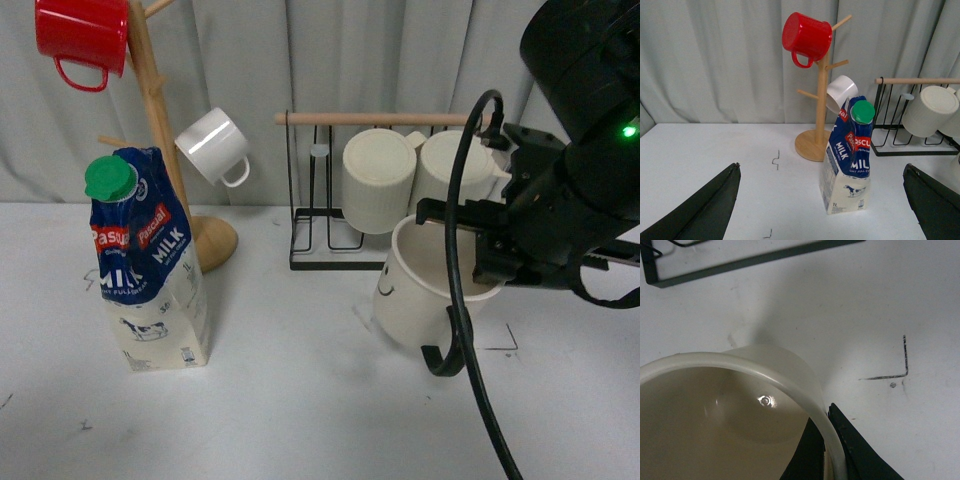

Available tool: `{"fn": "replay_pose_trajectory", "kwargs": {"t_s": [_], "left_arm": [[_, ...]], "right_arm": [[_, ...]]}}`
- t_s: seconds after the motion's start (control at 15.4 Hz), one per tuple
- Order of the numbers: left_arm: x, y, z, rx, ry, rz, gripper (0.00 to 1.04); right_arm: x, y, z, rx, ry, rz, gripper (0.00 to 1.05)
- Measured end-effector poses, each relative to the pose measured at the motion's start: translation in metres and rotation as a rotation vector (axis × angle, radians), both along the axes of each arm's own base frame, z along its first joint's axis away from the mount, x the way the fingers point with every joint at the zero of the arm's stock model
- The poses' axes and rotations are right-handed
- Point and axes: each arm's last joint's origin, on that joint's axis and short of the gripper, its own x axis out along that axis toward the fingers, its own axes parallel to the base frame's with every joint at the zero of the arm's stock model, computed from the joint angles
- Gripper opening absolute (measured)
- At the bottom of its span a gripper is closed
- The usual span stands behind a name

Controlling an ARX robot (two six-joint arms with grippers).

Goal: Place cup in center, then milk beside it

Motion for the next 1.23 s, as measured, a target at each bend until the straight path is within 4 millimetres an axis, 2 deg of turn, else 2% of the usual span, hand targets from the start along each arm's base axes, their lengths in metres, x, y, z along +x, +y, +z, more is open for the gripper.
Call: {"fn": "replay_pose_trajectory", "kwargs": {"t_s": [0.13, 0.32, 0.58, 0.65, 0.84, 0.97, 1.1, 1.17, 1.23], "left_arm": [[0.0, 0.0, 0.0, 0.0, 0.0, 0.0, 0.98], [0.0, 0.0, 0.0, 0.0, 0.0, 0.0, 0.98], [0.0, 0.0, 0.0, 0.0, 0.0, 0.0, 0.98], [0.0, 0.0, 0.0, 0.0, 0.0, 0.0, 0.98], [0.0, 0.0, 0.0, 0.0, 0.0, 0.0, 0.98], [0.0, 0.0, 0.0, 0.0, 0.0, 0.0, 0.98], [0.0, 0.0, 0.0, 0.0, 0.0, 0.0, 0.98], [0.0, 0.0, 0.0, 0.0, 0.0, 0.0, 0.98], [0.0, 0.0, 0.0, 0.0, 0.0, 0.0, 0.98]], "right_arm": [[0.0, 0.008, -0.013, 0.009, 0.041, -0.016, 0.03], [0.004, 0.019, -0.017, 0.027, 0.053, -0.022, 0.03], [0.009, 0.024, -0.034, -0.002, 0.113, -0.041, 0.03], [0.011, 0.024, -0.032, -0.002, 0.105, -0.041, 0.05], [0.014, 0.025, -0.029, 0.009, 0.075, -0.043, 0.38], [0.005, 0.025, -0.021, 0.01, 0.015, -0.034, 0.59], [-0.01, 0.022, 0.011, 0.028, -0.104, -0.002, 0.81], [-0.011, 0.022, 0.026, 0.041, -0.155, 0.007, 0.92], [-0.011, 0.023, 0.03, 0.044, -0.17, 0.014, 1.0]]}}
